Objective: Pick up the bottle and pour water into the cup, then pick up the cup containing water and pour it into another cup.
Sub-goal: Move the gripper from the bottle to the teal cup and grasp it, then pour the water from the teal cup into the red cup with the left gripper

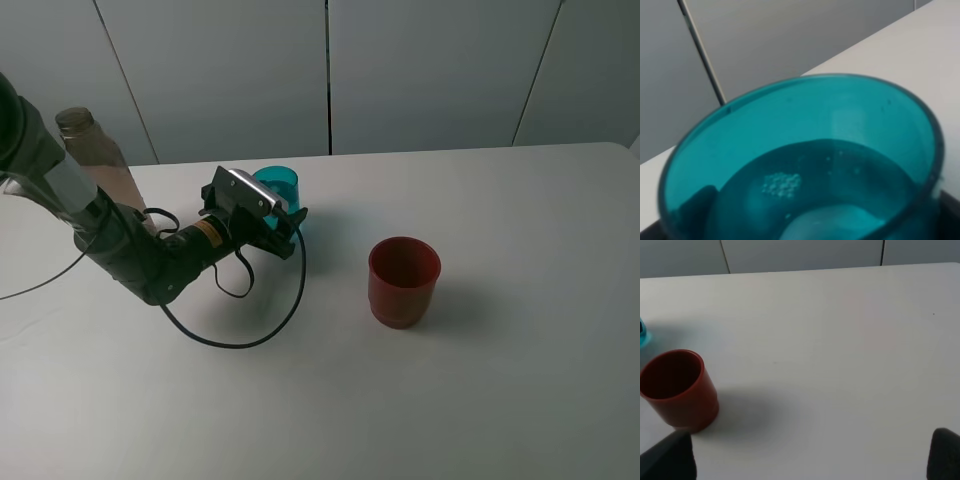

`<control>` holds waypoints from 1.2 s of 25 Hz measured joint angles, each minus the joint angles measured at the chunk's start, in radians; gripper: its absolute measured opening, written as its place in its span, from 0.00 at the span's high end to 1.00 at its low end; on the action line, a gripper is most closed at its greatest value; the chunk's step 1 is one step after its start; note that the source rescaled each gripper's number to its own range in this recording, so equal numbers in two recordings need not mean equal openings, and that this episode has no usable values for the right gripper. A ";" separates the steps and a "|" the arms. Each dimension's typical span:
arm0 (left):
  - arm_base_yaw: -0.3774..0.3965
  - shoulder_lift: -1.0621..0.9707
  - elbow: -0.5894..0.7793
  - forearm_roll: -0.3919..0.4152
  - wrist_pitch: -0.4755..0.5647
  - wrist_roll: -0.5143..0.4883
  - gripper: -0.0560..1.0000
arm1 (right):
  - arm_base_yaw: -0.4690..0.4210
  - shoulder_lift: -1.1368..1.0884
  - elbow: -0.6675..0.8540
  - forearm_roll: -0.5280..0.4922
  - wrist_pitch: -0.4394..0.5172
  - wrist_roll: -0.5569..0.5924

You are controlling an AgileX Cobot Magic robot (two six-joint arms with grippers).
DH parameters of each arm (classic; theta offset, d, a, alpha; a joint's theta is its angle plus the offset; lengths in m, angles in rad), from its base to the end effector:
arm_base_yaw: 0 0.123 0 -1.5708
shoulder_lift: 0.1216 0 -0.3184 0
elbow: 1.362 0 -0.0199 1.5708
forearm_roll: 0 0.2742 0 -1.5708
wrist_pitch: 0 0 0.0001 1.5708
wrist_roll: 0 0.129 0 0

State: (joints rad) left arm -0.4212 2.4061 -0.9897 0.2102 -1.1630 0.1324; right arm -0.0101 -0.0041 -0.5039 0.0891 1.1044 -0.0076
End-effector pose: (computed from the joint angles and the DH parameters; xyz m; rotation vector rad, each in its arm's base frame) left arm 0.4187 -0.2147 0.0229 0.6824 1.6142 -0.3175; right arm 0.0121 0.0101 0.2679 -0.0043 2.0781 0.0964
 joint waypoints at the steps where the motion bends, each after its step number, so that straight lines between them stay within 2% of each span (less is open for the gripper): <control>1: 0.000 0.014 -0.014 0.003 -0.002 -0.005 0.05 | 0.000 0.000 0.000 0.000 0.000 0.000; 21: 0.000 0.081 -0.083 0.046 -0.030 -0.019 0.06 | 0.000 0.000 0.000 0.000 0.000 0.000; 22: 0.000 0.081 -0.083 0.046 -0.030 -0.019 0.08 | 0.000 0.000 0.000 0.000 0.000 0.000; 23: 0.000 0.081 -0.083 0.048 -0.030 -0.021 0.18 | 0.000 0.000 0.000 0.000 0.000 0.000; 25: 0.000 0.081 -0.083 0.048 -0.031 -0.021 0.69 | 0.000 0.000 0.000 0.000 0.000 0.000; 26: 0.000 0.082 -0.083 0.052 -0.031 -0.021 0.89 | 0.000 0.000 0.000 0.000 0.000 0.000; 30: 0.000 0.082 -0.083 0.055 -0.029 -0.021 0.88 | 0.000 0.000 0.000 0.000 0.000 0.000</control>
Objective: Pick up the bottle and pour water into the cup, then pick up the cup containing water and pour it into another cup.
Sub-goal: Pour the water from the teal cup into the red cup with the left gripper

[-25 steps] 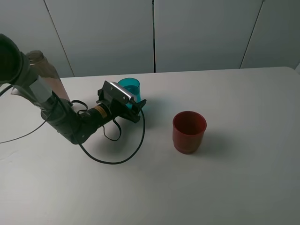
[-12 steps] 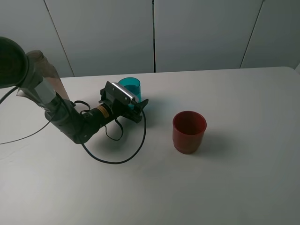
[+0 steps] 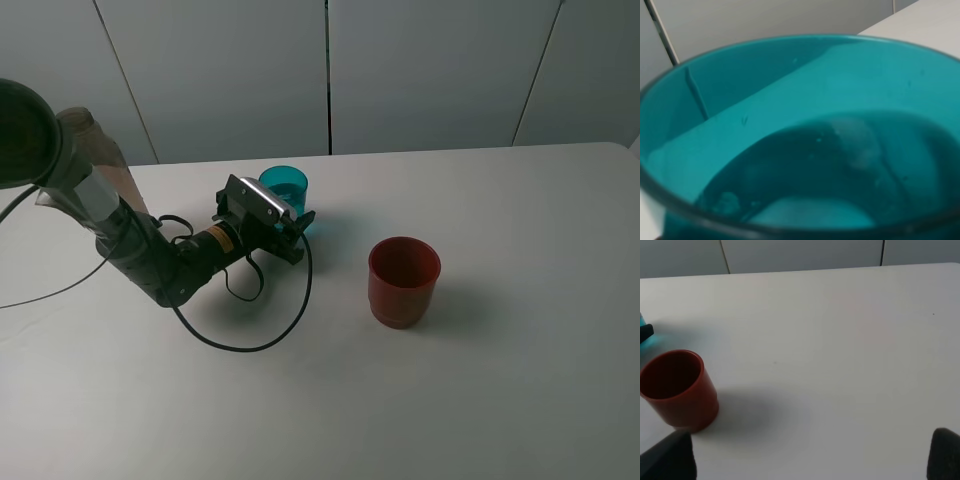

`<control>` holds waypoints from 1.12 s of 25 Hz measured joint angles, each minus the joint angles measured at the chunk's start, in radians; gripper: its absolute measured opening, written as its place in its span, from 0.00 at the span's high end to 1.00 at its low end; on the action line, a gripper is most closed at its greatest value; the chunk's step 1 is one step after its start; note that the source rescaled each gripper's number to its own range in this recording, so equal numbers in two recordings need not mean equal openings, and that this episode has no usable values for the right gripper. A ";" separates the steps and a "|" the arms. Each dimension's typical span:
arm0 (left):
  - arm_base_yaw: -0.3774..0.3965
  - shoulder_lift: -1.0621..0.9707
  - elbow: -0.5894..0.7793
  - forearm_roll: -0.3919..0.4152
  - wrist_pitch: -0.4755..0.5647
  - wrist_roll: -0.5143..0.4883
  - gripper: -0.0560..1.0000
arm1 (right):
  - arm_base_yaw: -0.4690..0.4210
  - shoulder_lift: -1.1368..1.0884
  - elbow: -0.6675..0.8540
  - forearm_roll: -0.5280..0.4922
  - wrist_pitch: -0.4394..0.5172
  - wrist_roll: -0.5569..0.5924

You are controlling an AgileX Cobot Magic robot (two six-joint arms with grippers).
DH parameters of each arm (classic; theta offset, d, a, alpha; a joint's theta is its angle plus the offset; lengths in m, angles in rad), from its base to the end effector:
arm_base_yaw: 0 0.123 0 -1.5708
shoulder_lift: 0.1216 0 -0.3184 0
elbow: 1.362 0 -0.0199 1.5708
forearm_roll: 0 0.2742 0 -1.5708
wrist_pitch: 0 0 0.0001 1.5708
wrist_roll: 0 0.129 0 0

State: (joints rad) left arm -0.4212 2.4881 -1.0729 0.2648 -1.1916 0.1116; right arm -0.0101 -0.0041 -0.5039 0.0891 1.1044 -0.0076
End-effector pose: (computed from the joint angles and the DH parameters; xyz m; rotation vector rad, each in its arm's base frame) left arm 0.4283 -0.2262 0.0045 0.7086 1.5769 -0.3659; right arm 0.0121 0.0101 0.2679 -0.0043 2.0781 0.0964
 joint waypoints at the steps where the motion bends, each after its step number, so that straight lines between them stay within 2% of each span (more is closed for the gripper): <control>1: 0.000 0.000 0.000 0.000 0.000 0.000 0.88 | 0.000 0.000 0.000 0.000 0.000 0.000; 16: 0.000 0.000 0.000 -0.003 0.000 0.000 0.88 | 0.000 0.000 0.000 0.000 0.000 0.000; 28: 0.000 -0.085 0.000 0.001 0.014 0.000 0.88 | 0.000 0.000 0.000 0.000 0.000 0.000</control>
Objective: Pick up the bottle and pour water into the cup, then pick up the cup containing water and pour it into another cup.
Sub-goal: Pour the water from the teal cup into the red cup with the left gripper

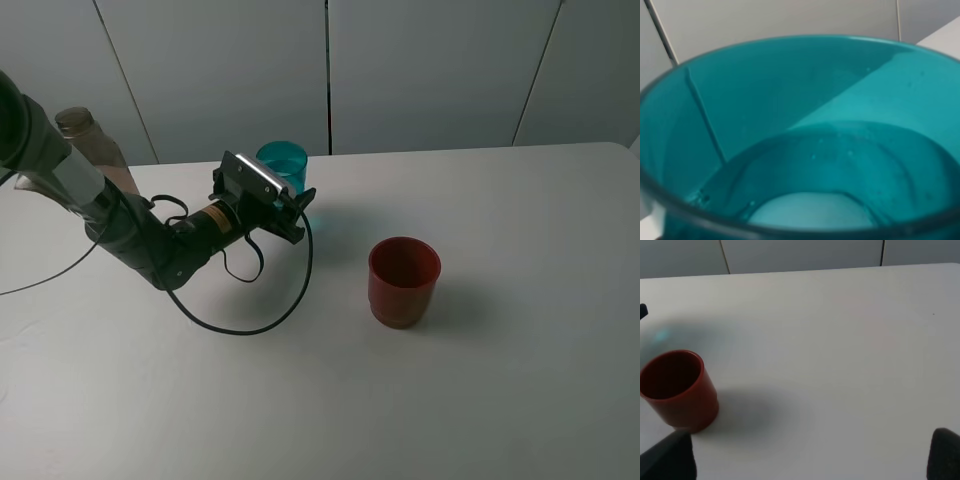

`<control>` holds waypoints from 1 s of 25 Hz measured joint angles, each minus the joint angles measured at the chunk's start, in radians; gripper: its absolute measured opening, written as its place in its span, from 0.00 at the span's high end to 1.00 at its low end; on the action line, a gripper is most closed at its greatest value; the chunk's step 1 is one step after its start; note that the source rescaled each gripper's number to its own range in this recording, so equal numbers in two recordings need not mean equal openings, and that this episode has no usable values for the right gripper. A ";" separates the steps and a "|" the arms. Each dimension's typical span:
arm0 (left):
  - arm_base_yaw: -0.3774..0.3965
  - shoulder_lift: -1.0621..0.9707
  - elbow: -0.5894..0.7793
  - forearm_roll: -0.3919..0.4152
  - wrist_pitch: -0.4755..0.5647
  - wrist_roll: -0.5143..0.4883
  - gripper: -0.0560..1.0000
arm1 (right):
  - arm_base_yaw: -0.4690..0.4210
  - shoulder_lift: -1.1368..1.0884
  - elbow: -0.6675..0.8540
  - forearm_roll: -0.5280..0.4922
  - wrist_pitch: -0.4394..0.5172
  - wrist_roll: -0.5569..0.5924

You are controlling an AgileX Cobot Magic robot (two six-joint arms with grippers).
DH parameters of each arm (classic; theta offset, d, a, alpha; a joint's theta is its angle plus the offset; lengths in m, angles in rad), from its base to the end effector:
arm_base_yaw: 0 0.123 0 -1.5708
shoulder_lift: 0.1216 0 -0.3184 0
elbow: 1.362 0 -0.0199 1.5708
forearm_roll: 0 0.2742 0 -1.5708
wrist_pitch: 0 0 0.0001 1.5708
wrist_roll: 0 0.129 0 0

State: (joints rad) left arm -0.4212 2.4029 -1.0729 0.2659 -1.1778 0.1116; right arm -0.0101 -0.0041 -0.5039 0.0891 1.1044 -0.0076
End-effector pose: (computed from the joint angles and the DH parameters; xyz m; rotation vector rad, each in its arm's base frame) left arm 0.4358 -0.2296 0.0442 0.6942 1.5062 -0.3585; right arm 0.0121 0.0101 0.2679 -0.0043 2.0781 0.0964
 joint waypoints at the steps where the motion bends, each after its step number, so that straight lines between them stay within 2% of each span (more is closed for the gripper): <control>1: 0.000 -0.007 0.002 0.000 0.002 0.000 0.88 | 0.000 0.000 0.000 0.000 0.000 0.000; 13: 0.000 -0.142 0.004 0.103 0.135 -0.004 0.88 | 0.000 0.000 0.000 0.000 0.000 0.000; 21: 0.002 -0.227 0.008 0.220 0.271 -0.020 0.88 | 0.000 0.000 0.000 0.000 0.000 0.000; 25: 0.002 -0.253 0.025 0.270 0.291 -0.025 0.88 | 0.000 0.000 0.000 0.000 0.000 0.000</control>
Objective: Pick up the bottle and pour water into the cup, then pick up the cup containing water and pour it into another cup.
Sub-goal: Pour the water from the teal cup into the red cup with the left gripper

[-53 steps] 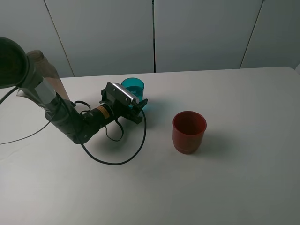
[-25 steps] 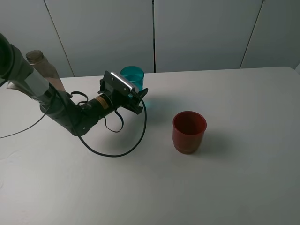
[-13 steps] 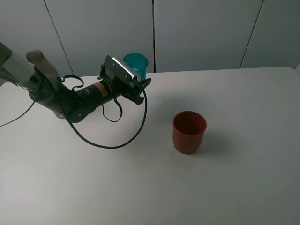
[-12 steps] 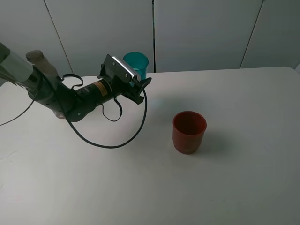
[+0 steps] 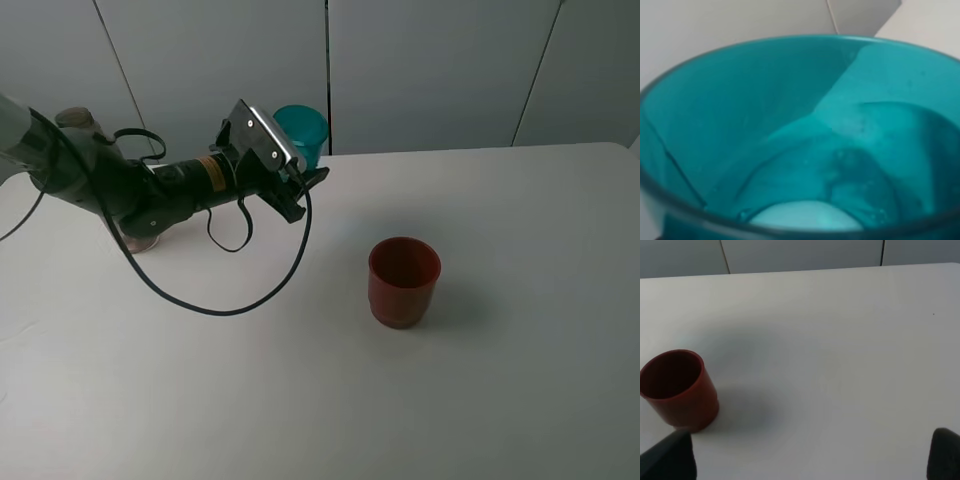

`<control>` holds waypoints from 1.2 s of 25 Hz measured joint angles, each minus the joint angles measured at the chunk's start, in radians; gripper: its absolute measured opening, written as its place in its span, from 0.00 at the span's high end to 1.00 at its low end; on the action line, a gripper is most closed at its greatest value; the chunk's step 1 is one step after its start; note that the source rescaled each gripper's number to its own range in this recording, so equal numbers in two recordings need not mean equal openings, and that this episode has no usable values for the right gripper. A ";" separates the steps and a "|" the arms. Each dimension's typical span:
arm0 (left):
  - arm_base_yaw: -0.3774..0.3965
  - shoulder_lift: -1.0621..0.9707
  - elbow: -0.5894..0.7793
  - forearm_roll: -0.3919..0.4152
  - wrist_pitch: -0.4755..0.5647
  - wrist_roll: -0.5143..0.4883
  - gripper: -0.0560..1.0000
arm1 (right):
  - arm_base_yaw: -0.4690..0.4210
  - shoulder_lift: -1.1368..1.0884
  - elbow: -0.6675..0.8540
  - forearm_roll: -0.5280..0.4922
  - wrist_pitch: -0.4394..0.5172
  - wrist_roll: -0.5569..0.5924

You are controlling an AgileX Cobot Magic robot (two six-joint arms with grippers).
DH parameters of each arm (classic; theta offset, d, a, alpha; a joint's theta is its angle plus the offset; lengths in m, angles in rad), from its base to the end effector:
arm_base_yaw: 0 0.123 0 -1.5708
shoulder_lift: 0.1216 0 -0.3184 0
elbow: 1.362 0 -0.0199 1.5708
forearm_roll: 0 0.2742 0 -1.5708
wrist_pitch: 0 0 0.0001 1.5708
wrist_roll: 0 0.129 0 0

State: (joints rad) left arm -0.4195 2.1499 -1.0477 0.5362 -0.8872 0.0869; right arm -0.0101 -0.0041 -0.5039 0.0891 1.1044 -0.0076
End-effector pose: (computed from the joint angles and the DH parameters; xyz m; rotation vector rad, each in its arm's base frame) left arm 0.4202 -0.2433 0.1200 0.9983 1.4606 -0.3414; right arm 0.0121 0.0101 0.2679 -0.0043 2.0781 0.0964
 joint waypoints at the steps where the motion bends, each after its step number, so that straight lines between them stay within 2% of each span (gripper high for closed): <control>1: 0.000 -0.005 0.005 0.007 0.002 -0.002 0.88 | 0.000 0.000 0.000 0.000 0.000 0.000; 8: 0.000 -0.014 0.057 0.058 -0.004 -0.014 0.88 | 0.000 0.000 0.000 0.000 0.000 0.000; 30: -0.024 -0.073 0.067 0.208 -0.011 0.020 0.88 | 0.000 0.000 0.000 0.000 0.000 0.000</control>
State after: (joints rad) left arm -0.4436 2.0767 -0.9811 0.7442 -0.8982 0.1065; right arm -0.0101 -0.0041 -0.5039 0.0891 1.1044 -0.0076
